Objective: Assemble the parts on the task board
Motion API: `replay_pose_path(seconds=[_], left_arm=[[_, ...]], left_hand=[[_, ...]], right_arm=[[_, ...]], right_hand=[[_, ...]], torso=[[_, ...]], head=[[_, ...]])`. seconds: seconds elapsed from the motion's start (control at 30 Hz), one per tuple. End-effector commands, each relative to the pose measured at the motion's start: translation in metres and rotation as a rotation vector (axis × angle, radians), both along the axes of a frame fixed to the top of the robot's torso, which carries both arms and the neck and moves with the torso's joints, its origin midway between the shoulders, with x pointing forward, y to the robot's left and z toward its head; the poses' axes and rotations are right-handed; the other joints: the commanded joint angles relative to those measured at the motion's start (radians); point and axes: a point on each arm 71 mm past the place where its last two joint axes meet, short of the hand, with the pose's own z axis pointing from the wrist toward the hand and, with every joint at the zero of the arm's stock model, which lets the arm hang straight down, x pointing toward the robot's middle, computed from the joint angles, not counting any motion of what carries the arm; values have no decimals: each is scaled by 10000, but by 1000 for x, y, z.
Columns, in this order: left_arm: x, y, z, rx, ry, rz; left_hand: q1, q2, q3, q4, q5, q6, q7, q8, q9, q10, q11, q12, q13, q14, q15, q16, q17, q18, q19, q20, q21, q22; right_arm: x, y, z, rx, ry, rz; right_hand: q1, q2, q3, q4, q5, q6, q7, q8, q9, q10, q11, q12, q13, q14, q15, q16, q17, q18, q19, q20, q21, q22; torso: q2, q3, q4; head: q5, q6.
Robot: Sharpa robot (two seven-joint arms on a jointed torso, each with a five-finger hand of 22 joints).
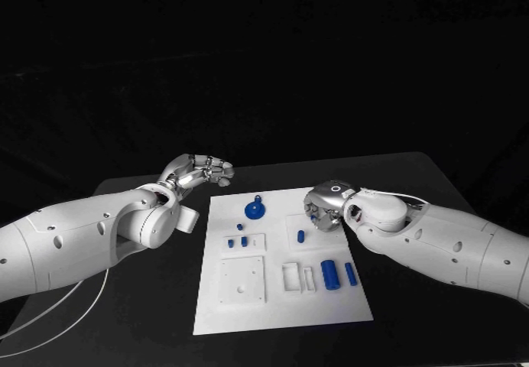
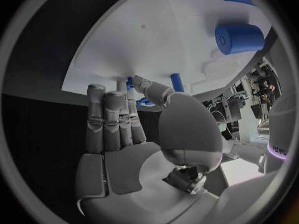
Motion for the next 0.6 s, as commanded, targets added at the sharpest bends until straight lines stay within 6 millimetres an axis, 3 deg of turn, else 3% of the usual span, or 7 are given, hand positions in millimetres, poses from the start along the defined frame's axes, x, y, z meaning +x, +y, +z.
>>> replay_pose_path(seconds=[0.03,0.6], left_arm=[[0,-2,2,-116,-6,-125],[1,0,2,-77,-28,-16]], left_hand=[[-41,74,-51,23,8,-42,-9,70,-11,-64,-9,-32,-16,47,53,-73,17,148,50,50,-46,19],[-21,73,-43,17,20,-44,-10,80,-17,-86,-2,-24,-23,84,44,-97,54,158,75,45,-54,28]], right_arm=[[-4,1,-10,-605,159,24],[-8,3,-6,-391,-372,71]], right_hand=[[-18,112,71,-45,-32,110,-11,70,23,116,-18,61,54,-9,-70,55,23,609,-50,-11,81,215],[-32,109,309,-162,89,415,-134,173,102,403,-138,143,375,14,-185,150,54,609,31,-30,357,210]], torso=[[1,0,5],[-16,2,-5]], head=[[-33,-27],[-16,-60]])
